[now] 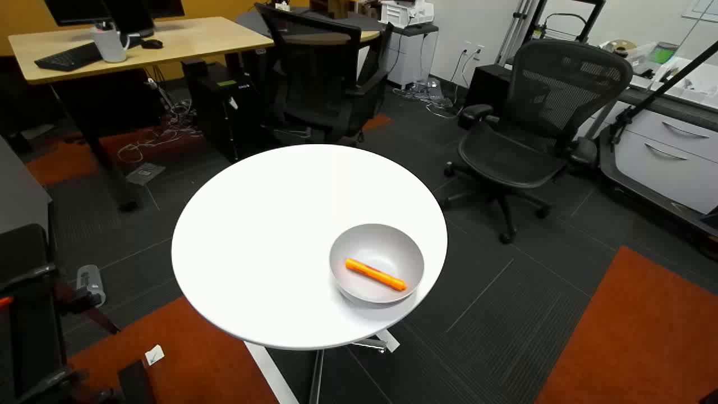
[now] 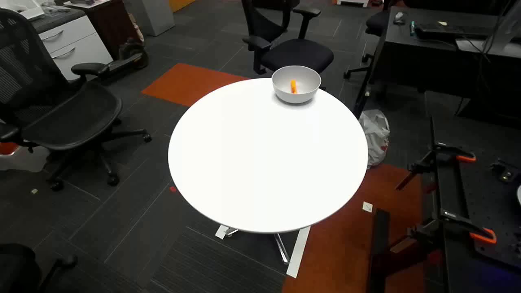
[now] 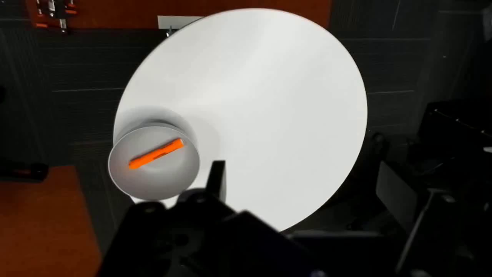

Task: Put the marker on the table

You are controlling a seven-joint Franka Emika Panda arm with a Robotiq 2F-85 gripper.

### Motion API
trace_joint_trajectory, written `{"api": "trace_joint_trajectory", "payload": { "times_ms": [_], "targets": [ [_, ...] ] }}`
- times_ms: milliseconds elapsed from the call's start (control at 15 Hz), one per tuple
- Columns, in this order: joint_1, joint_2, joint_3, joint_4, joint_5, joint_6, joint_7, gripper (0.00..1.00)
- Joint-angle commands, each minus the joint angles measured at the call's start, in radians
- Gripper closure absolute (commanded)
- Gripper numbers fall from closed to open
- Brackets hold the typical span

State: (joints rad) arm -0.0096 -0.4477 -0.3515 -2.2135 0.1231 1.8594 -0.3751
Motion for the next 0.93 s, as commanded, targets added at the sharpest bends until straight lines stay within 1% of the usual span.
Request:
{"api": "trace_joint_trajectory", "payload": {
  "times_ms": [0, 400, 600, 867],
  "targets": [
    [-0.037, 0.007, 0.03, 0.003, 0.016, -0.004, -0.014, 0.0],
    [-0.037, 0.007, 0.03, 0.003, 0.016, -0.004, -0.014, 0.0],
    [-0.03, 0.061, 0.036, 0.025, 0.06, 0.037, 0.014, 0.0],
    [-0.04, 0.199, 0.058, 0.049, 0.187, 0.177, 0.169, 0.0]
  ]
}}
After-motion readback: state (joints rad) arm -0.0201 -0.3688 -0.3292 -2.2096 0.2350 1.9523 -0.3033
